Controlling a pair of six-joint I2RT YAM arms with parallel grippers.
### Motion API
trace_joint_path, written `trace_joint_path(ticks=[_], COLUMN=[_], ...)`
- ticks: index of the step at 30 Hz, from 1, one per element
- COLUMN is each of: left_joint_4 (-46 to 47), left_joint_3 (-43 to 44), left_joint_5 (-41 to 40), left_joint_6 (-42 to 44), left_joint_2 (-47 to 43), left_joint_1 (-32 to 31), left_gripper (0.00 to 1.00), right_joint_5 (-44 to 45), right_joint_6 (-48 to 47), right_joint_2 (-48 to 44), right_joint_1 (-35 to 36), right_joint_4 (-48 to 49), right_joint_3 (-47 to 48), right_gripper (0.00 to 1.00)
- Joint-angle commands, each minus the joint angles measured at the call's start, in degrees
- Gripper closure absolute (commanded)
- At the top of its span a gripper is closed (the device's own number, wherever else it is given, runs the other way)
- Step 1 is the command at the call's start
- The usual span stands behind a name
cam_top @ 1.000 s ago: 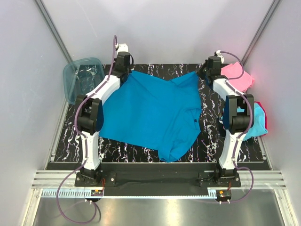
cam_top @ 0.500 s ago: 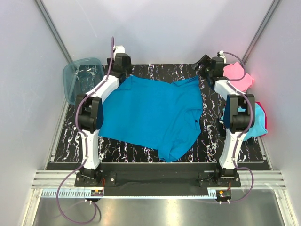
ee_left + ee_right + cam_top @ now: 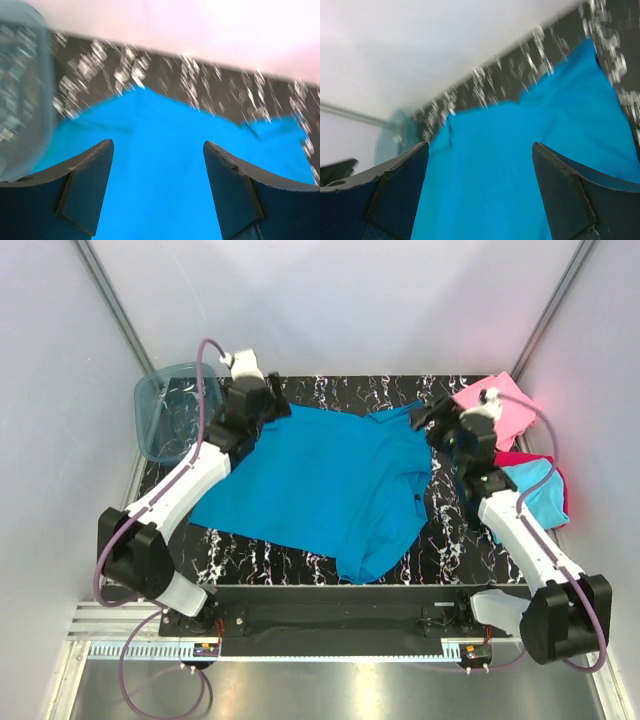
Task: Fold and stack the t-shirts
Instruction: Flatten the tshirt out
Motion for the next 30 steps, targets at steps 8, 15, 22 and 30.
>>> trace_joint_path(ticks=[8,15,22,30], left_joint_4=[2.20,2.02,0.53,-1.32], left_joint_3=[-23.17,-31.61,-38.30,-43.84], left_joint_5=[0.21,-4.53,-6.12,-6.30], left_joint_6=[-14.41,-16.54,-18.39,-20.06], left_joint_2=[-8.86,-19.42,-27.51,-34.36], left_joint_1=[-6.46,-12.17,-17.97,-21.31], left_gripper=[0.24,0.25,0.26,0.27], right_joint_5=[11.62,9.77,6.17,3.18], right_joint_6=[0.53,1.50,1.67,0.71], right_joint_2=[7.91,19.87,34.01,42.91], right_joint_1=[-2.04,-4.94,-5.56,-8.45], right_joint_4=[-7.04,-5.63,-5.37,-7.73], right_joint_3=[-10.39,-1.08,7.45,17.55], right_gripper=[0.06,0.07,0.08,0.08])
